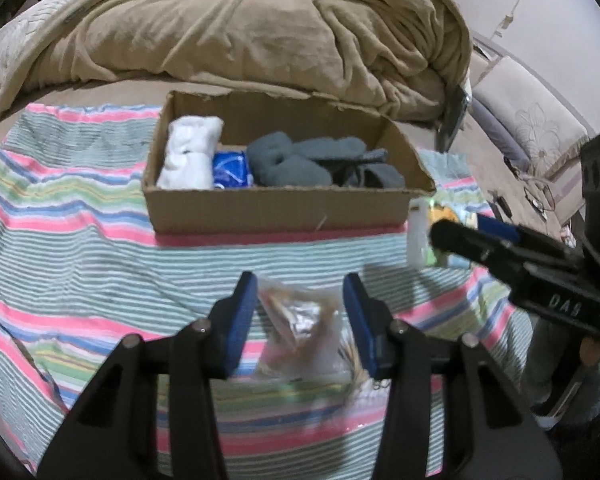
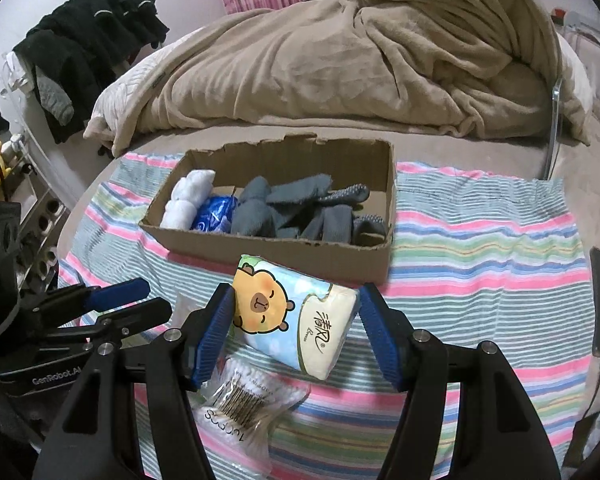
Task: Organize objects
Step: 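Lift both items over the box and release them inside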
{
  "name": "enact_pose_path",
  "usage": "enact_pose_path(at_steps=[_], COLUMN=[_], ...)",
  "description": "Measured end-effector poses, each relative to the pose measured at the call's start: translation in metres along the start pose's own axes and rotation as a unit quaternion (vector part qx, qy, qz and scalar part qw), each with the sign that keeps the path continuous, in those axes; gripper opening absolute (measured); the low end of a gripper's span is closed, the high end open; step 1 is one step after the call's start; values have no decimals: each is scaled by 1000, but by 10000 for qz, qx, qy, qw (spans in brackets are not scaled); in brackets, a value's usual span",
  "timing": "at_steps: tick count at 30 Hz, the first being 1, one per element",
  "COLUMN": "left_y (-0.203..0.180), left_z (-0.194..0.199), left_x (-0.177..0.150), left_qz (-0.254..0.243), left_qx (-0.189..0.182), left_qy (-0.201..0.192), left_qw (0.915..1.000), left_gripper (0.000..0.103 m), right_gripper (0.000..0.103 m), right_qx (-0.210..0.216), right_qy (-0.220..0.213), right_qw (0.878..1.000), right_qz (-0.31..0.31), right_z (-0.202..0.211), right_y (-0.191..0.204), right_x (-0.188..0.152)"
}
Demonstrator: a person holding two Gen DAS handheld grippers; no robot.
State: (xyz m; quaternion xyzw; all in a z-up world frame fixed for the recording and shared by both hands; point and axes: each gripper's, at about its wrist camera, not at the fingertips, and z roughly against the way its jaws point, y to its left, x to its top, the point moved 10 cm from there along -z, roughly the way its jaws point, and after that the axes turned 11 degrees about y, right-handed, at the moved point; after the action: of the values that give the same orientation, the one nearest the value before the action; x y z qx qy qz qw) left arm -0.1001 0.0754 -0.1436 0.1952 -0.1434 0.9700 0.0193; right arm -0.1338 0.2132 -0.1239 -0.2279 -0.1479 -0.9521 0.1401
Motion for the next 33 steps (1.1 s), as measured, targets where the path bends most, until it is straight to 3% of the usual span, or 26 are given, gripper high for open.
enact_pose_path(at_steps=[3, 7, 11, 14, 16, 33], left_y=[-1, 0, -4, 1, 0, 0], left_z=[-18, -40, -57, -64, -59, 13], left_x=[-12, -25, -33, -34, -31, 20], left_qz=[1, 71, -52, 33, 2, -37], left_qx=[-30, 8, 59, 43, 57, -35], left_qy=[357, 613, 777, 713, 599, -304], left_qw=[9994, 9981, 9969, 9974, 9982, 9995], left_gripper=[50, 62, 62, 56, 46, 45], right_gripper=[67, 67, 67, 67, 67, 67], right_qx=[8, 2, -1, 3, 11, 7], right_qy=[17, 63, 72, 74, 69, -207], right_qw=[10000, 10000, 9999, 9999, 9999, 9998], right_qz=[-35, -74, -92, -117, -110, 39], right_z=[-1, -4, -4, -4, -4, 11], right_y=[-2, -6, -8, -10, -10, -2], right_x=[0, -3, -4, -5, -6, 24])
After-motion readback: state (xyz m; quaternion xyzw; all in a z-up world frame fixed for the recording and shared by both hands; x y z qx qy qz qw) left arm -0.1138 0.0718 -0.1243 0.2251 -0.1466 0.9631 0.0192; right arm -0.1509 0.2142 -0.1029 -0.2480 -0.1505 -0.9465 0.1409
